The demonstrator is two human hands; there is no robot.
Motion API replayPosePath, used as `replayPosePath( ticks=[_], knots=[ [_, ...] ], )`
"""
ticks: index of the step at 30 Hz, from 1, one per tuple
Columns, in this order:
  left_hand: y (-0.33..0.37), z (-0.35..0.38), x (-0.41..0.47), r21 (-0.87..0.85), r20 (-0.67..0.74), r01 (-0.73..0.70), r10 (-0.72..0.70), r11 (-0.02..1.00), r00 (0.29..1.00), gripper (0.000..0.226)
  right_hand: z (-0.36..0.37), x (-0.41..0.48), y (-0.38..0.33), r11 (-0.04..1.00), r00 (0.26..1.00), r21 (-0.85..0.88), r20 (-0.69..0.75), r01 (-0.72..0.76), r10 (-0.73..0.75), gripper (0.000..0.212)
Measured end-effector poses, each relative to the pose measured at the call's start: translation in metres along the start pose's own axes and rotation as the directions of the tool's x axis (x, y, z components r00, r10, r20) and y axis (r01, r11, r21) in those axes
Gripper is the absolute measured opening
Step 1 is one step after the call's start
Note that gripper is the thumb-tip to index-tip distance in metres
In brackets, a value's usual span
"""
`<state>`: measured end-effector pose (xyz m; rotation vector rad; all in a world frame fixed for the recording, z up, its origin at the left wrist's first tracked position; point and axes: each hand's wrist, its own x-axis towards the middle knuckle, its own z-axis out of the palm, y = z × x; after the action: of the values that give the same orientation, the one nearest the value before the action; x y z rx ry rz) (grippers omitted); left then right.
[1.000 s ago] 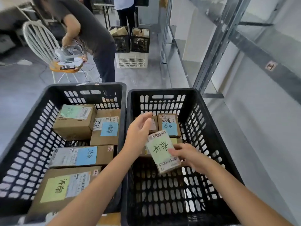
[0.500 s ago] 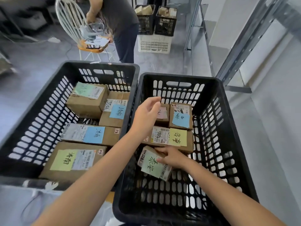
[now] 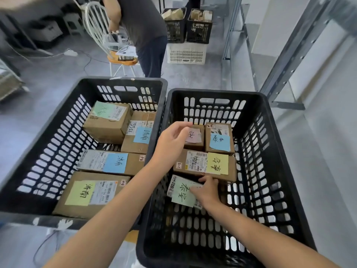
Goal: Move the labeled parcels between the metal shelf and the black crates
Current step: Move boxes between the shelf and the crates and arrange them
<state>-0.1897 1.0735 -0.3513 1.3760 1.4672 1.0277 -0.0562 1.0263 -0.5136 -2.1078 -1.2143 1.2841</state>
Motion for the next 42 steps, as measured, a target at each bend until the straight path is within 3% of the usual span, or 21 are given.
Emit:
replayPosePath(
  ticks=[6,12,15,17,20,22,26,31,37,42],
  knots=[
    [0.0,-0.013,0.0,-0.007,-0.01,-0.064,0.064,0.998,0.998,0.026,-0.011,0.003,0.003,0.94,0.962,0.24,-0.061,-0.244,0.265,0.062],
    [0.002,-0.024,-0.004,0.03,0.036,-0.095,0.094,0.995,0.995,0.028,-0.035,0.002,-0.01,0.902,0.947,0.296,0.159,-0.314,0.278,0.027],
    [0.001,-0.03,-0.01,0.071,0.102,-0.117,0.109,0.991,0.989,0.028,-0.06,-0.007,-0.025,0.949,0.964,0.178,0.103,-0.26,0.245,0.009],
    [0.005,-0.036,-0.013,0.101,0.147,-0.145,0.129,0.984,0.981,0.029,-0.081,-0.017,-0.038,0.984,0.986,0.06,0.005,-0.168,0.168,0.014],
    [0.022,-0.046,-0.013,0.121,0.195,-0.228,0.202,0.966,0.96,0.035,-0.118,-0.047,-0.066,0.994,0.986,-0.101,-0.157,0.033,-0.048,0.02],
    [0.036,-0.053,-0.013,0.14,0.225,-0.299,0.264,0.944,0.938,0.039,-0.14,-0.08,-0.086,0.976,0.945,-0.15,-0.265,0.156,-0.192,0.025],
    [0.052,-0.067,-0.026,0.243,0.352,-0.471,0.375,0.848,0.857,0.047,-0.162,-0.149,-0.114,0.918,0.829,-0.265,-0.408,0.294,-0.383,0.032],
    [0.066,-0.075,-0.059,0.178,0.446,-0.572,0.453,0.8,0.772,0.053,-0.16,-0.23,-0.123,0.862,0.674,-0.353,-0.538,0.365,-0.506,0.033],
    [0.097,-0.066,-0.112,0.05,0.593,-0.763,0.595,0.644,0.542,0.052,-0.153,-0.323,-0.106,0.869,0.569,-0.42,-0.66,0.263,-0.491,0.038],
    [0.128,-0.049,-0.171,-0.11,0.614,-0.857,0.712,0.504,0.34,0.05,-0.151,-0.402,-0.076,0.92,0.496,-0.361,-0.778,0.152,-0.387,0.041]
  ],
)
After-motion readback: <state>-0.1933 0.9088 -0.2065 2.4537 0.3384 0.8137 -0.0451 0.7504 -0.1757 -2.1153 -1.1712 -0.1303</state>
